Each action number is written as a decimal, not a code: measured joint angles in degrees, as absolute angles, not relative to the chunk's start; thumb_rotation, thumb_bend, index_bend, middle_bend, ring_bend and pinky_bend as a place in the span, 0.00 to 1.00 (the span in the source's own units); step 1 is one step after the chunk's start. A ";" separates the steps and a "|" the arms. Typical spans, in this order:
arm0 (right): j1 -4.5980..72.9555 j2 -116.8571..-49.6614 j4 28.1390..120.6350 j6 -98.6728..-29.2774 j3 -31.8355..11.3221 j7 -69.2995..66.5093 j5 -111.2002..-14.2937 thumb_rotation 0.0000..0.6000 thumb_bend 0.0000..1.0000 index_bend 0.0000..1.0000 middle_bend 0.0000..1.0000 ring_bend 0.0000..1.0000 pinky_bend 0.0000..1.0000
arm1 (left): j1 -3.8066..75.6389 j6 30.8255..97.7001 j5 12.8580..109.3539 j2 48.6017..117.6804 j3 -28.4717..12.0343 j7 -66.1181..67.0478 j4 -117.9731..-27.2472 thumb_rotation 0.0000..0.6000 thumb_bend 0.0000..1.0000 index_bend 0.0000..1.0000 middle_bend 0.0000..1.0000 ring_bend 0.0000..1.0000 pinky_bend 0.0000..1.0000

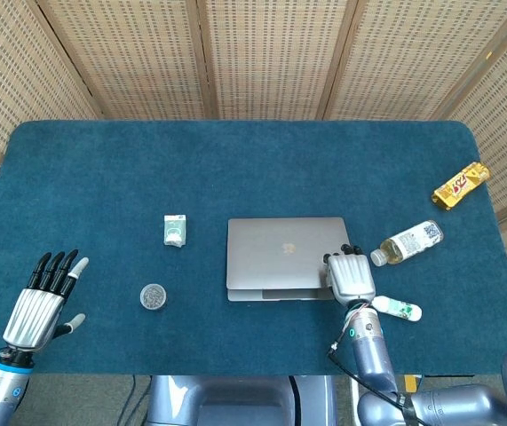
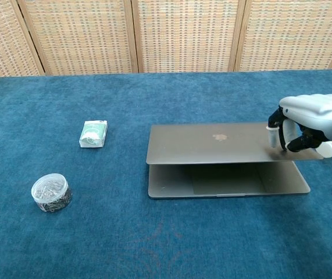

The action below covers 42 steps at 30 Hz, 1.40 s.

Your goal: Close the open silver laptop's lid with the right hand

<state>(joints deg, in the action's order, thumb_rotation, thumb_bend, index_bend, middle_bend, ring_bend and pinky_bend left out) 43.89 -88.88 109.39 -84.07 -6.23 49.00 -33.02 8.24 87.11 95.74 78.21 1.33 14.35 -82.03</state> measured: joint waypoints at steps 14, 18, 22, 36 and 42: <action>40.91 -91.30 102.06 -77.79 -4.52 44.33 -35.02 1.00 1.00 0.48 0.49 0.21 0.20 | 8.15 87.01 95.50 78.29 1.30 14.80 -82.13 1.00 0.00 0.00 0.00 0.00 0.00; 40.47 -91.96 100.61 -76.90 -4.25 44.08 -35.56 1.00 1.00 0.48 0.49 0.21 0.20 | 8.16 86.95 95.46 78.29 1.29 14.86 -82.18 1.00 0.00 0.00 0.00 0.00 0.00; 39.97 -92.64 99.17 -75.70 -4.12 43.76 -35.67 1.00 1.00 0.48 0.49 0.21 0.20 | 8.16 86.85 95.37 78.29 1.28 14.83 -82.18 1.00 0.00 0.00 0.00 0.00 0.00; 38.86 -89.64 101.95 -80.11 -5.02 44.47 -43.85 1.00 0.62 0.39 0.23 0.10 0.20 | 8.09 87.09 95.01 77.85 1.04 13.55 -82.52 1.00 0.00 0.00 0.00 0.00 0.00; 36.54 -87.01 102.02 -85.85 -2.79 42.53 -55.65 1.00 0.23 0.21 0.02 0.00 0.12 | 7.85 87.75 94.26 77.43 0.40 12.39 -82.76 1.00 0.00 0.00 0.00 0.00 0.00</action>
<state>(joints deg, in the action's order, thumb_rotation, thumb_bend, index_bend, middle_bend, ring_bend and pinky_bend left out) 36.54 -87.01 102.02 -85.85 -2.79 42.53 -55.65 7.85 87.75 94.26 77.43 0.40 12.39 -82.76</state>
